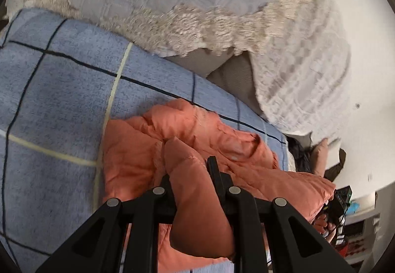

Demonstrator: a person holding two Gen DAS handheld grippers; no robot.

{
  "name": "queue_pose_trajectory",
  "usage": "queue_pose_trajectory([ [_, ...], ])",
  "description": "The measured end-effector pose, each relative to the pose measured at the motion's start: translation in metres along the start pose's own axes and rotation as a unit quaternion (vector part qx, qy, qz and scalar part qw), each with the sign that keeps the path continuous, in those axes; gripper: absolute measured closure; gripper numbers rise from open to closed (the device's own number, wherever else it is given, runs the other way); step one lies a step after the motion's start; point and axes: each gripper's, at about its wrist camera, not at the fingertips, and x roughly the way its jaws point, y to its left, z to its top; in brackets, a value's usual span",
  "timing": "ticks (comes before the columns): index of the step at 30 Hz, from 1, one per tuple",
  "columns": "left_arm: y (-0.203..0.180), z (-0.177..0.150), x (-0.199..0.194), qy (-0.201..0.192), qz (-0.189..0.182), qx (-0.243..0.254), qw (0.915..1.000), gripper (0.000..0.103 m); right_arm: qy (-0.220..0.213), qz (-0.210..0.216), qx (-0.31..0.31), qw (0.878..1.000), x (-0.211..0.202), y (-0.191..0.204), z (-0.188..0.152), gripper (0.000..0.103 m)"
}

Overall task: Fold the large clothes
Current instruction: 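Lift the hem with both grippers and fold it toward the collar, then open both grippers and release the folded hem on the jacket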

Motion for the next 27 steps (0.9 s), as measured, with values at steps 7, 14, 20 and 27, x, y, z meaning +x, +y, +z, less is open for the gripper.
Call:
queue_pose_trajectory([
  [7, 0.007, 0.017, 0.028, 0.016, 0.011, -0.017, 0.9997, 0.081, 0.011, -0.028, 0.040, 0.999, 0.030, -0.016, 0.012, 0.084],
  [14, 0.008, 0.028, 0.031, 0.007, -0.029, -0.049, 0.9983, 0.050, 0.002, -0.056, 0.021, 0.998, 0.045, -0.006, 0.016, 0.075],
  [20, -0.003, 0.032, 0.024, -0.008, -0.024, -0.041, 0.9989, 0.040, -0.010, -0.087, -0.007, 0.996, 0.051, 0.005, 0.016, 0.074],
  [27, -0.001, 0.034, 0.006, -0.037, -0.086, -0.073, 0.9929, 0.024, -0.028, -0.052, 0.039, 0.997, 0.044, 0.003, 0.018, 0.050],
])
